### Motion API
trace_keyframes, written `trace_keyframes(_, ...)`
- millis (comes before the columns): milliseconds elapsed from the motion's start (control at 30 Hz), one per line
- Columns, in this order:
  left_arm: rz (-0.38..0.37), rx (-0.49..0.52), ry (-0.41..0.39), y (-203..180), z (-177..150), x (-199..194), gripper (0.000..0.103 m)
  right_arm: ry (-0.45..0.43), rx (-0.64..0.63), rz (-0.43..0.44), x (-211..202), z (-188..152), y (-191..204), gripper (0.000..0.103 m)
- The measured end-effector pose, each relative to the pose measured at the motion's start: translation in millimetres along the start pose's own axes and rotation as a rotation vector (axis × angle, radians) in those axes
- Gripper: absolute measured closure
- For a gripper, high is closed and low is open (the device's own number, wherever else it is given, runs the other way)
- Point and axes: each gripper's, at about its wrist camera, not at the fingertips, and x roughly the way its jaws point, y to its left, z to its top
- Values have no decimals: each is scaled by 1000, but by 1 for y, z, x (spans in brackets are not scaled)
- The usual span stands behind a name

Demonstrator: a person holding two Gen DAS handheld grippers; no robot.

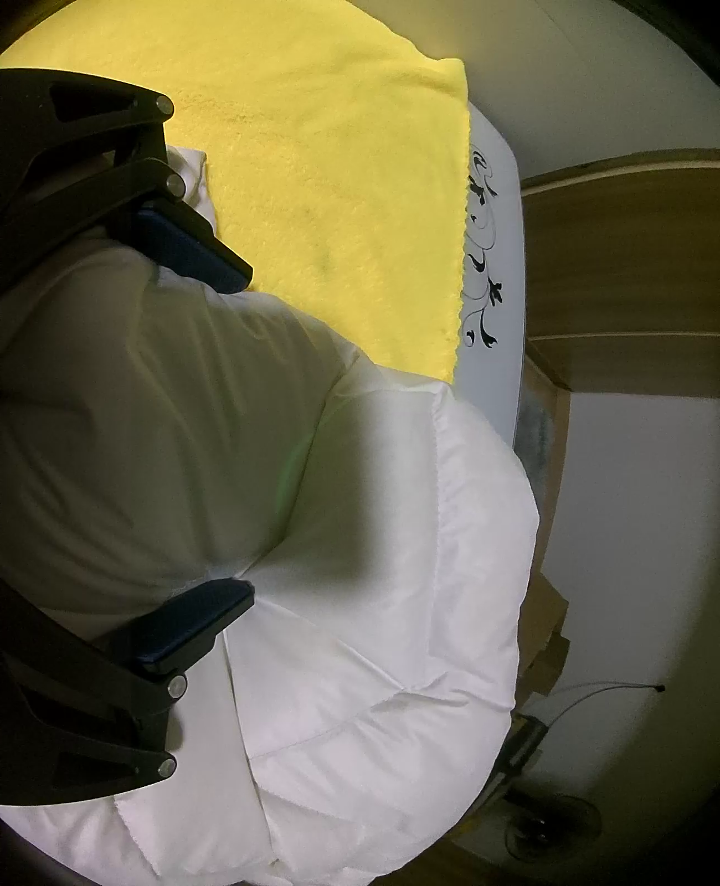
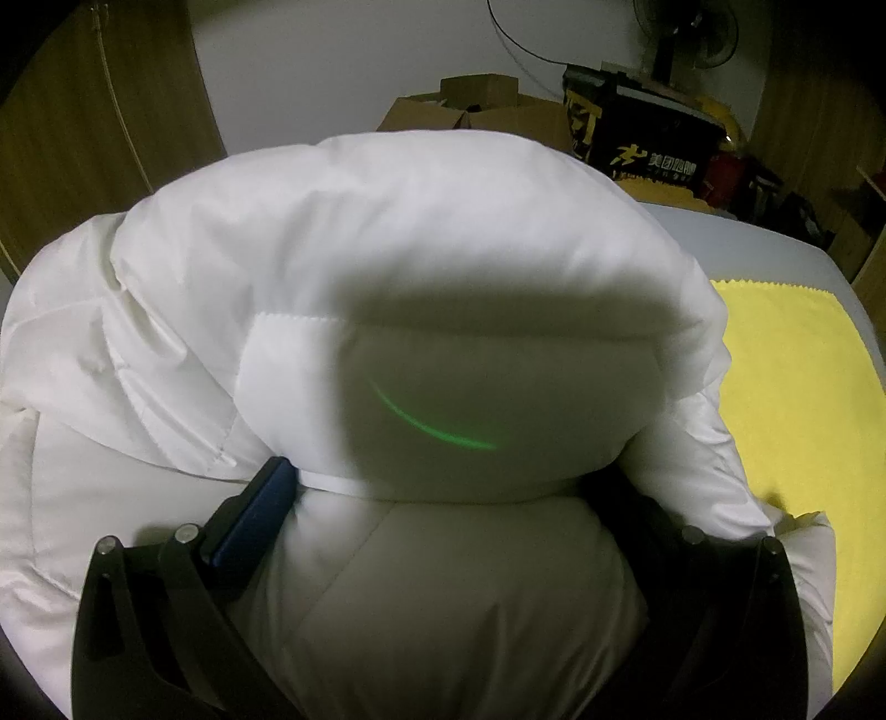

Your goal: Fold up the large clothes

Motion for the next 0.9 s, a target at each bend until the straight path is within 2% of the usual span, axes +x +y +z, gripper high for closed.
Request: trace_keyframes(900,-2,-5,5,0,-1,-1,0,-4,-1,1,0,0,2,0)
